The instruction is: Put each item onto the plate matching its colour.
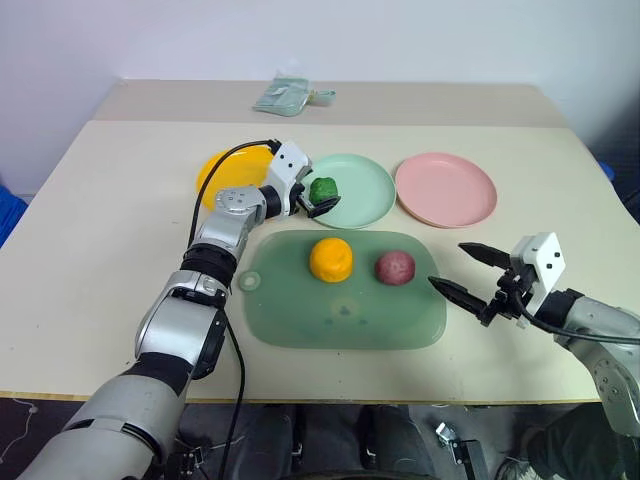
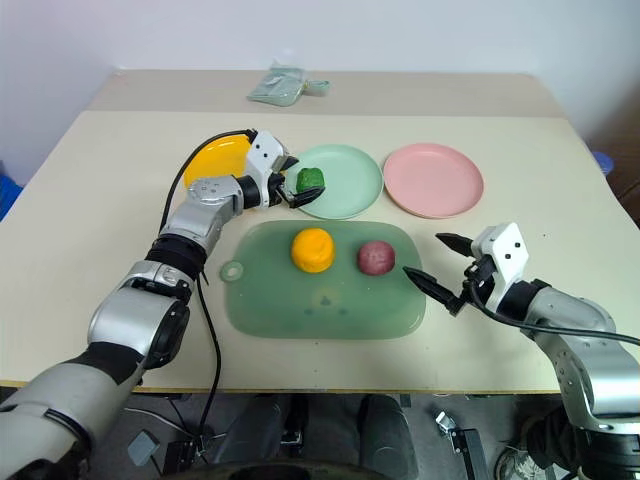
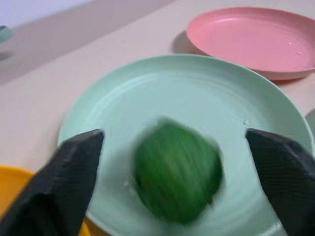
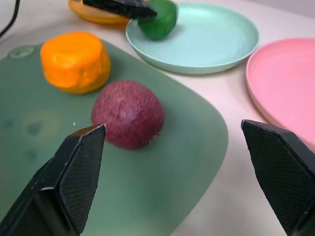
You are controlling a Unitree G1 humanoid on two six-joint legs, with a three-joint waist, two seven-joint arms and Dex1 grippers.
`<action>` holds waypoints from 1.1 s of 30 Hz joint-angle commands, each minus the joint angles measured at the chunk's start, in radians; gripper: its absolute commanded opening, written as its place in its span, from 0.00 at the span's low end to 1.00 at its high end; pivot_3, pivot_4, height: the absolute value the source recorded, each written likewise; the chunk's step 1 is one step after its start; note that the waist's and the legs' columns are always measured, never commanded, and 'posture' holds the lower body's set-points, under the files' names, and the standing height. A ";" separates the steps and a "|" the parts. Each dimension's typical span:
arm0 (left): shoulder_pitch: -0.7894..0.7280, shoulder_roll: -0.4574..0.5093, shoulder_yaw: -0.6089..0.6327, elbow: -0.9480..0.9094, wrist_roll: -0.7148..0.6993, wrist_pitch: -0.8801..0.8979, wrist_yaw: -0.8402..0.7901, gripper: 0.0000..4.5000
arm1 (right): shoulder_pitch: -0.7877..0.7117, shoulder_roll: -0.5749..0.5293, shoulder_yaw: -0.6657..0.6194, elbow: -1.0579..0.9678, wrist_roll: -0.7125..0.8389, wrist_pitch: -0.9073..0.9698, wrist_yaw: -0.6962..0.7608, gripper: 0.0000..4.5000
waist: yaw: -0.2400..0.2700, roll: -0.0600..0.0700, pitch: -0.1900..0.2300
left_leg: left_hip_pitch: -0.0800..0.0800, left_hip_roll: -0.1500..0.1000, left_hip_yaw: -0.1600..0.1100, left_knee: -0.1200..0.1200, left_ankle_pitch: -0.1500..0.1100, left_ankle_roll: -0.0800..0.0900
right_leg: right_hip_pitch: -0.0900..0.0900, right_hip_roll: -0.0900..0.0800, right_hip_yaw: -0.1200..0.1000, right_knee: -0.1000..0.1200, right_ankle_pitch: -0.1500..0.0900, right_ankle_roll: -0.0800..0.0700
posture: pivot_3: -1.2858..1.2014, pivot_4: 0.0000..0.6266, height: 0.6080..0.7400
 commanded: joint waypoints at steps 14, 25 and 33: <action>0.330 0.213 -0.132 -0.750 -0.134 0.281 -0.458 0.99 | -0.026 -0.003 -0.016 -0.074 0.040 0.052 -0.037 1.00 | 0.004 0.001 0.000 | 0.002 0.000 -0.002 0.002 0.000 -0.001 | 0.003 0.000 0.000 0.001 0.000 0.000 | 0.52 0.24 1.00; 0.345 0.211 -0.136 -0.751 -0.071 0.271 -0.359 0.66 | -0.006 -0.016 -0.019 -0.083 0.066 0.056 0.019 1.00 | 0.001 0.001 0.000 | 0.002 0.000 -0.002 0.001 0.000 0.000 | 0.003 0.000 0.001 0.000 0.000 -0.001 | 0.52 0.24 1.00; 0.169 0.193 0.143 -0.414 -0.033 0.290 0.160 0.66 | -0.009 0.003 0.010 -0.068 0.042 0.017 0.033 1.00 | 0.001 0.000 0.000 | 0.002 0.000 -0.003 0.001 0.000 0.000 | 0.002 0.000 0.001 0.001 0.000 0.000 | 0.52 0.24 1.00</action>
